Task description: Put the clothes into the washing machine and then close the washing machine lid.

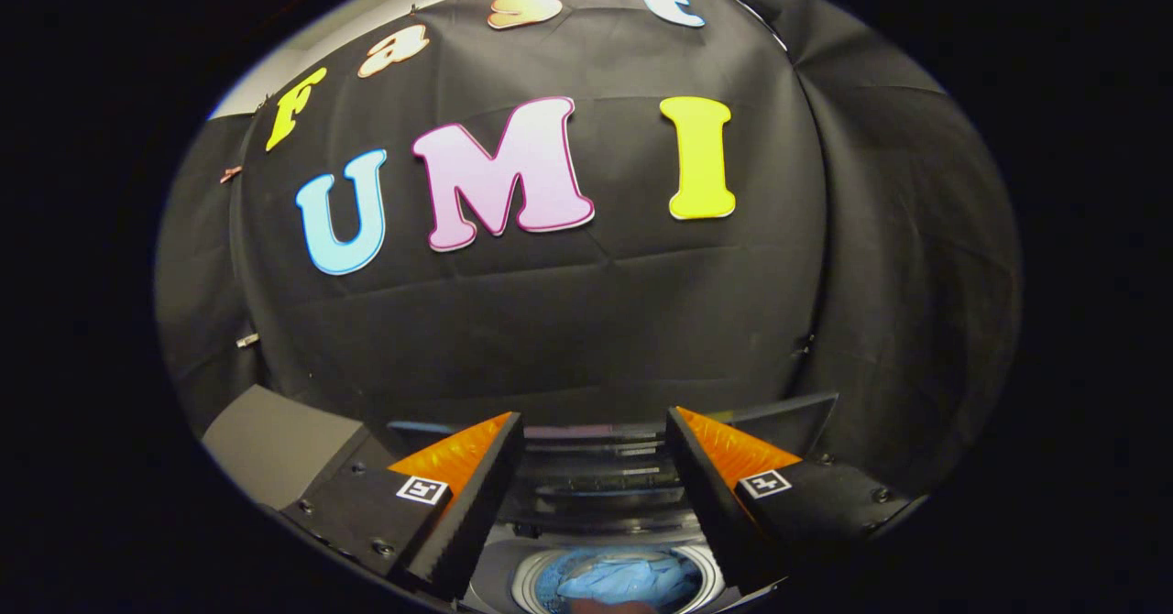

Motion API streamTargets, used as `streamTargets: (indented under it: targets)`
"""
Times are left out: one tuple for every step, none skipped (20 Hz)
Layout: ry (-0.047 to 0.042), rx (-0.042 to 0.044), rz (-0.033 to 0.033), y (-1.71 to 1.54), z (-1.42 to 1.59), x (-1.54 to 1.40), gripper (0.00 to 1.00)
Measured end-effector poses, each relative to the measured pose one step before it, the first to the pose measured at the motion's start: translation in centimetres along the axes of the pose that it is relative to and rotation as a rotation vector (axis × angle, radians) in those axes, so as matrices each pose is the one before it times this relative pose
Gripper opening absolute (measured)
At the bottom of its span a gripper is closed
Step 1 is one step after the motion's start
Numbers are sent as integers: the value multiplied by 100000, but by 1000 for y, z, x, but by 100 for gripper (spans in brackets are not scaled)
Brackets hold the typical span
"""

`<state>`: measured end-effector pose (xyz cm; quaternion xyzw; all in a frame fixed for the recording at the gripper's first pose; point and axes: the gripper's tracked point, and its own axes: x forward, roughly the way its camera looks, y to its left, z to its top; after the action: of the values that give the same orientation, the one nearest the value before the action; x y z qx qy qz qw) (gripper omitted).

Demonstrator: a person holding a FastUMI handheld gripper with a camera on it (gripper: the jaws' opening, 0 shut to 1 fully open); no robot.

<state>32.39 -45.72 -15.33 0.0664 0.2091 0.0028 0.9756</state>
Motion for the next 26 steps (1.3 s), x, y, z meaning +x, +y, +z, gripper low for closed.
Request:
streamTargets:
  targets:
    - [-1275, -1792, -1382, -245, 225, 629, 99]
    - [-186, -1874, -2217, -408, 6, 593, 99]
    - [1920, -1198, -1914, -277, -570, 769, 99]
    - [3677, 187, -463, 132, -1002, 689, 99]
    - [4905, 28, -1156, 82, -1199, 351, 99]
    - [-4133, -2039, -360, 156, 682, 402, 99]
    - [2054, 224, 933, 529, -312, 277, 99]
    - [2936, -1071, -398, 230, -430, 4, 99]
    - [-1585, -2828, -389, 27, 119, 204, 100]
    - [1027, -412, -125, 158, -351, 440, 100]
    - [-289, 1103, -270, -21, 283, 41, 99]
    - [367, 698, 65, 104, -60, 98, 100]
    - [-251, -563, 139, 40, -126, -121, 100]
    - [-213, -932, 29, 64, -93, -299, 100]
    - [-553, -431, 211, -121, -15, -286, 100]
    - [32, 357, 197, 71, -101, -246, 100]
    - [-230, -263, 69, 59, -106, -149, 100]
    - [162, -218, -16, 6, -112, -208, 100]
    - [200, 279, 3, -71, -74, -262, 100]
    - [214, 345, 101, 22, -62, -197, 100]
    - [122, -141, 95, 79, -131, -195, 100]
    - [-4, -186, 51, 0, -61, -307, 100]
    - [-152, -27, 196, 13, -25, -311, 100]
    - [-186, 150, 177, 11, -25, -284, 100]
    - [-106, -133, 99, -61, -217, -167, 100]
    - [41, -211, 19, 25, -38, -235, 100]
